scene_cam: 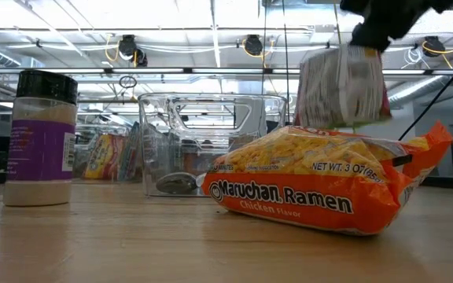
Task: Pick & Place Food Item
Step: Put the green noodle pack into the top left transparent bin
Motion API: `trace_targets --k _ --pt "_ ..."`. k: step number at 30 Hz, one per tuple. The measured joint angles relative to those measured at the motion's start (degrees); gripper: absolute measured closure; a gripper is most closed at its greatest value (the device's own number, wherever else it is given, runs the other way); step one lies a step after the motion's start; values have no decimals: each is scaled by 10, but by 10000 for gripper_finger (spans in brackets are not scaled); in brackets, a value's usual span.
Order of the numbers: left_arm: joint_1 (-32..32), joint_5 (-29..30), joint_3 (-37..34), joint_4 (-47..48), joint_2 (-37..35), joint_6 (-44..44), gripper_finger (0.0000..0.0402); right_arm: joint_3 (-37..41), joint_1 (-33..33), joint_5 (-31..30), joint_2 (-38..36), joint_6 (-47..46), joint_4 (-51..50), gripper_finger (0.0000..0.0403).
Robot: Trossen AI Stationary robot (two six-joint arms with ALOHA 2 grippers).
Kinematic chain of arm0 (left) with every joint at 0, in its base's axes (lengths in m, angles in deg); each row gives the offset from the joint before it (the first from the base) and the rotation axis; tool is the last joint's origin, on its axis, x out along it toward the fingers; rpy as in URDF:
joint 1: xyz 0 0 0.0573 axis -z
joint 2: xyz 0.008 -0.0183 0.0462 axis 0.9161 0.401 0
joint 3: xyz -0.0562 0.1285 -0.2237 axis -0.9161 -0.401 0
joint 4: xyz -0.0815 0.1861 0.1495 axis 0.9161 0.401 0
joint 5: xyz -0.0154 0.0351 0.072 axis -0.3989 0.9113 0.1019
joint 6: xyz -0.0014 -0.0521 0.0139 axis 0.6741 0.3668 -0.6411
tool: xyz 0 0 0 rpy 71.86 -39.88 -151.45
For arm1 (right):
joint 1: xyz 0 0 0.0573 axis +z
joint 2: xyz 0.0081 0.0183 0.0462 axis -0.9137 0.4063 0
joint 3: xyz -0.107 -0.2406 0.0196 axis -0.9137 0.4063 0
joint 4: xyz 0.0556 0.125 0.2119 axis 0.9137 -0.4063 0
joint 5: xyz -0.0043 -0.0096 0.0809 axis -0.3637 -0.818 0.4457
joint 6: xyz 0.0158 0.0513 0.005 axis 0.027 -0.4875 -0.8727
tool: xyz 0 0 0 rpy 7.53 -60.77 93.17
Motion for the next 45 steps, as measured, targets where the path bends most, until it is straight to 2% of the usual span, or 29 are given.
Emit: trace_targets --k 5,12,18,26,32,40,45 --pt "-11 1 107 182 22 -63 282 -45 0 42 0 4 -8 403" --pt "-29 -61 280 325 102 -116 282 -112 0 112 31 6 -9 403" --pt "-39 -100 397 417 174 -172 282 -166 0 131 90 43 -12 403" --pt "-56 -141 404 495 165 -169 282 -226 1 188 144 66 -11 403" --pt "-51 -205 404 529 163 -162 282 -282 -5 202 165 79 -15 403" --pt "-36 -209 404 530 163 -158 282 -287 -22 202 168 74 -15 403" --pt "-29 -205 404 539 163 -189 276 -287 -22 202 168 63 -11 403"
